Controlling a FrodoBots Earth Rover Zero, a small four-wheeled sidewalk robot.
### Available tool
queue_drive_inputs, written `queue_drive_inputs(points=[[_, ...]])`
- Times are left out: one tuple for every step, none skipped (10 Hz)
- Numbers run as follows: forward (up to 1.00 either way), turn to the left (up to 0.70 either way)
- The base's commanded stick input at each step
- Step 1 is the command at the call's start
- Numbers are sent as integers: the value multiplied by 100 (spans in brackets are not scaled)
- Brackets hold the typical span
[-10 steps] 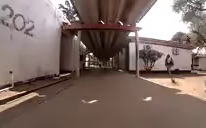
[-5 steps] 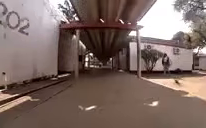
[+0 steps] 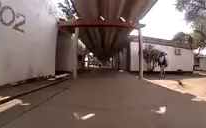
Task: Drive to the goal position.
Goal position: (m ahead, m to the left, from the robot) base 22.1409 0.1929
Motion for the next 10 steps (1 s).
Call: queue_drive_inputs(points=[[50,0],[50,0],[50,0],[50,0],[50,0],[50,0],[50,0],[50,0],[50,0],[50,0]])
